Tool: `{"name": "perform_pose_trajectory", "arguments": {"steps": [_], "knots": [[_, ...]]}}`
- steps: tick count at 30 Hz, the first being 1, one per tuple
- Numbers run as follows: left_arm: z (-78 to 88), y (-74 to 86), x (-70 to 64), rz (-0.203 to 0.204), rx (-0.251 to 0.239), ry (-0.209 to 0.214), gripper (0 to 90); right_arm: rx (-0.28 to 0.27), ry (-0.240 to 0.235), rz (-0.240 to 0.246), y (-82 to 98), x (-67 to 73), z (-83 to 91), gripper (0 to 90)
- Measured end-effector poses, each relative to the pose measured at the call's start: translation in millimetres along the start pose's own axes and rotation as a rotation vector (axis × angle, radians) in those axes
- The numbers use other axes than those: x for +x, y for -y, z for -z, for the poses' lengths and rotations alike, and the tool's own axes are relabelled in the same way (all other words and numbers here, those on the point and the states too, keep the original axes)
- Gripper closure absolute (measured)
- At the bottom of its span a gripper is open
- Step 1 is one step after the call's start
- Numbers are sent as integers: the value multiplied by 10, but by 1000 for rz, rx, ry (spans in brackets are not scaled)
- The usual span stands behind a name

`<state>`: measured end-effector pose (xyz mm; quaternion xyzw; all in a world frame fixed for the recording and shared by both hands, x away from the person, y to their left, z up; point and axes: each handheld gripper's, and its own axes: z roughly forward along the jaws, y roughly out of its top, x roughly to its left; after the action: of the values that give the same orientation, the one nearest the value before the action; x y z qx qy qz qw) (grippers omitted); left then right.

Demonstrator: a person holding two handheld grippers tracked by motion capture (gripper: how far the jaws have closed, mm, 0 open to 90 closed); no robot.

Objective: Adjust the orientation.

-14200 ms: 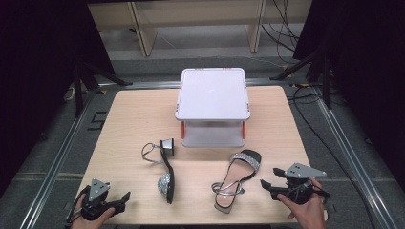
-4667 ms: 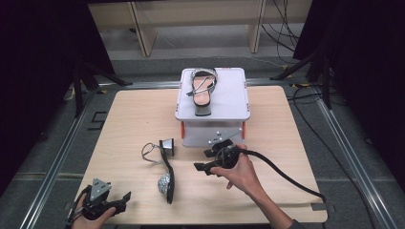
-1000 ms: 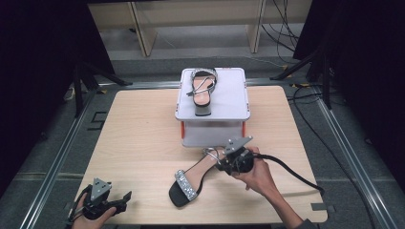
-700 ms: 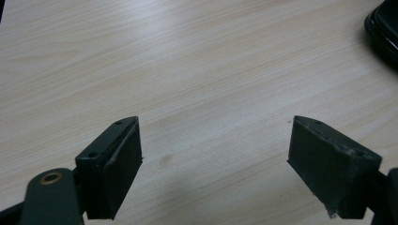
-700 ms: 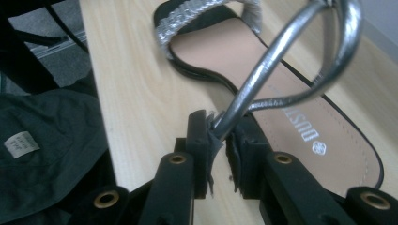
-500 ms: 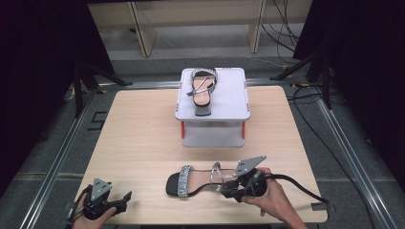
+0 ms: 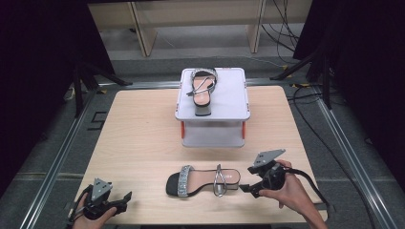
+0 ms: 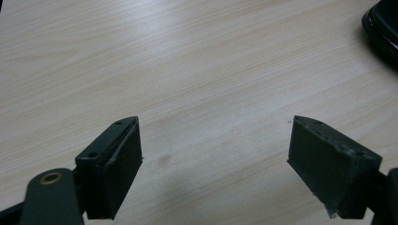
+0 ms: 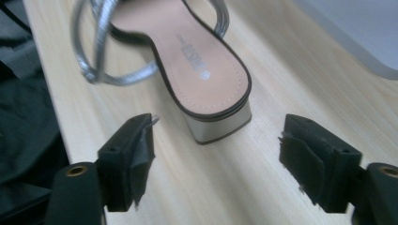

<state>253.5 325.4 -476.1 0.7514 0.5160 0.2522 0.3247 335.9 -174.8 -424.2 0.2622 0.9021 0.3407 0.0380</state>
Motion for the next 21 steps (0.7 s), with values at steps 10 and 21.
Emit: {"name": "perform_pose_trajectory", "arguments": {"steps": [10,21], "knots": [[2,0,8,-12,10,-5,172,-3,-63,73,-95,-103,-376,283],[17,-7,14,-15,4,-11,172,52,-123,102,51,223,-246,343]]}}
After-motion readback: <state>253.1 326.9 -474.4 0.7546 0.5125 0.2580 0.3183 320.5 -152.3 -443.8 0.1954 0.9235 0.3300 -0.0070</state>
